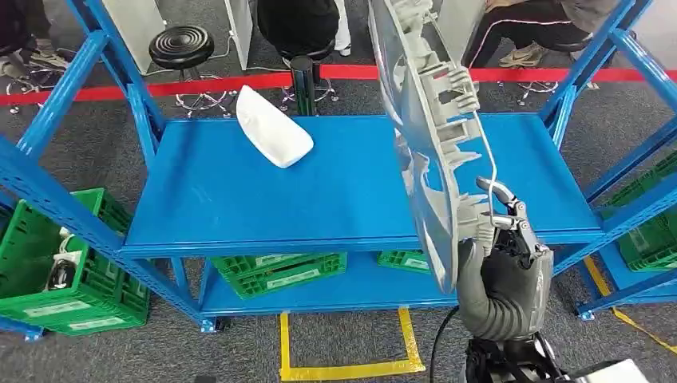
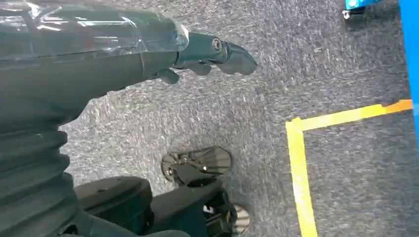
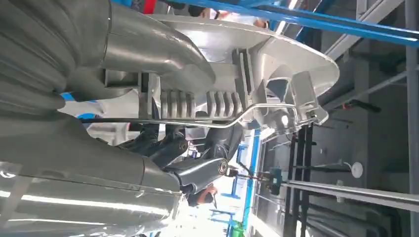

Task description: Take the parts from the cabinet and place them on the table.

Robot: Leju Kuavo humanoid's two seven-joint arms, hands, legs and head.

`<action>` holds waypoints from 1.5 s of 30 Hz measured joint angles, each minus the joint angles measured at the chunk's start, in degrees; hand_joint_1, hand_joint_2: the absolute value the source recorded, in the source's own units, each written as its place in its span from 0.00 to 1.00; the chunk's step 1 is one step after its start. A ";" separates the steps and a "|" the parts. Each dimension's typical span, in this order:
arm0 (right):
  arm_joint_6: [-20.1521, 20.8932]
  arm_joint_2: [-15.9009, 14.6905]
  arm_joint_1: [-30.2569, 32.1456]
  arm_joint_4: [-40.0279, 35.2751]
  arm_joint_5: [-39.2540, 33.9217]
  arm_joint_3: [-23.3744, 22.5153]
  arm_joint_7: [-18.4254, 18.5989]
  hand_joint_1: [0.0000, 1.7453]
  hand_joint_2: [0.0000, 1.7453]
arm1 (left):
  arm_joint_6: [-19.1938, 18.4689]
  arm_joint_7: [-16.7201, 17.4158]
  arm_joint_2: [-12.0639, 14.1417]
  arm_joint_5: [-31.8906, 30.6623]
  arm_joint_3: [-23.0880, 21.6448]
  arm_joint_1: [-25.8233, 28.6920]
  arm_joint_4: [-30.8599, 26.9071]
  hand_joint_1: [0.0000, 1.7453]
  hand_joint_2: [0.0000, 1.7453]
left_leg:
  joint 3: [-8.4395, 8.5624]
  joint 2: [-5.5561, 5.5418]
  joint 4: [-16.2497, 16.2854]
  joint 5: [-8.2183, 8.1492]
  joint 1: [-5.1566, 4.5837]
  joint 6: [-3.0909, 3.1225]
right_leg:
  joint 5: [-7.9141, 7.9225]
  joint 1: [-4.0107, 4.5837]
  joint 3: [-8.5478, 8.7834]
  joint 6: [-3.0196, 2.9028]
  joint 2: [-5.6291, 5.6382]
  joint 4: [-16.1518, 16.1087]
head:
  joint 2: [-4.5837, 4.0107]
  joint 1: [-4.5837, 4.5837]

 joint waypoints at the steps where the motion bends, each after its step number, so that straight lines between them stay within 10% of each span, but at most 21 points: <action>1: -0.20 0.00 0.00 -0.02 0.02 0.09 0.00 1.00 1.00 | -0.07 -0.09 -0.11 -0.13 0.00 -0.01 0.00 0.00 1.00 | 0.34 -0.08 0.22 -0.48 0.03 -0.32 | 1.82 0.03 1.49 -0.27 0.02 -4.19 | 0.00 0.15; 7: -0.61 -0.02 -0.16 -0.18 0.13 0.09 0.02 1.00 1.00 | 0.07 -1.07 -0.48 -0.94 -0.04 -0.09 0.02 0.00 1.00 | -1.05 0.03 1.61 -2.04 0.09 -2.42 | -0.20 0.25 2.15 -2.32 0.15 -5.66 | 0.00 -0.09; 11: -0.66 -0.04 -0.65 -0.15 -0.20 0.02 0.02 1.00 1.00 | 0.20 -1.20 -0.59 -1.09 -0.06 0.00 0.02 0.00 1.00 | -9.31 0.07 17.56 -8.94 0.10 -2.95 | -0.52 0.53 2.24 -2.96 -0.04 -5.60 | 0.00 -1.60; 13: -0.63 -0.04 -0.78 -0.13 -0.54 0.02 0.11 1.00 1.00 | 0.33 -1.20 -0.72 -1.14 -0.07 0.01 0.00 0.00 1.00 | -11.03 0.09 18.96 -7.18 0.12 -3.02 | -0.61 0.61 2.32 -3.05 -0.01 -5.44 | 0.00 -1.66; 16: -0.59 -0.04 -0.96 -0.13 -1.27 -0.33 0.46 1.00 1.00 | 0.46 -1.11 -0.85 -1.31 -0.07 -0.05 0.00 0.00 1.00 | -6.34 0.17 6.71 1.46 0.17 -2.67 | -1.14 0.53 2.65 -2.58 0.19 -4.85 | 0.00 -1.77; 22: -0.57 -0.07 -1.03 -0.17 -1.55 -1.03 0.66 1.00 1.00 | 0.44 -0.55 -1.35 -1.35 -0.04 0.05 0.02 0.00 1.00 | -5.84 -0.09 4.22 1.17 0.14 -0.63 | -1.54 0.68 1.73 -0.90 0.23 -4.13 | 0.00 -1.44; 27: -0.33 -0.07 -1.04 -0.15 -1.42 -1.29 0.63 1.00 1.00 | 0.44 -0.70 -1.49 -1.35 -0.07 0.03 0.02 0.00 1.00 | -6.23 0.11 4.26 1.57 -0.47 0.26 | -10.63 0.79 -4.64 -0.50 0.18 13.09 | 0.00 0.24; 29: -0.24 -0.07 -1.04 -0.15 -1.36 -1.29 0.63 1.00 1.00 | 0.44 -0.77 -1.46 -1.35 -0.04 0.02 0.02 0.00 1.00 | -6.24 0.08 4.27 1.67 -0.91 0.41 | -8.00 0.96 -2.68 -1.17 0.19 10.27 | 0.00 0.46; 32: -0.24 -0.07 -1.11 -0.22 -1.29 -1.31 0.63 1.00 1.00 | 0.44 -0.90 -1.64 -1.35 -0.04 -0.02 0.00 0.00 1.00 | -6.17 0.02 4.22 1.78 -1.20 0.53 | -3.07 2.08 4.34 -3.72 0.24 -3.64 | 0.00 0.57; 37: -0.22 -0.04 -1.10 -0.63 -0.83 -1.33 0.63 1.00 1.00 | 0.37 -0.87 -1.88 -1.38 -0.07 -0.03 0.02 0.00 1.00 | -7.11 0.20 4.39 2.52 -1.31 -1.03 | -1.69 2.07 4.70 -4.01 -0.04 -5.78 | 0.00 0.52; 42: -0.11 -0.04 -1.19 -0.61 -0.52 -1.29 0.63 1.00 1.00 | 0.28 -0.20 -1.79 -1.38 -0.07 -0.02 0.02 0.00 1.00 | -12.07 0.02 19.63 -8.11 -0.04 -2.93 | -0.38 1.62 3.16 -3.96 -0.77 -6.03 | 0.00 -1.18; 45: 0.02 -0.04 -1.18 -0.61 -0.35 -1.27 0.63 1.00 1.00 | 0.28 0.09 -1.73 -1.38 -0.07 -0.02 0.02 0.00 1.00 | -8.25 0.12 15.13 -4.90 0.61 -3.79 | 0.20 1.08 1.63 -3.22 -0.79 -5.12 | 0.00 -1.49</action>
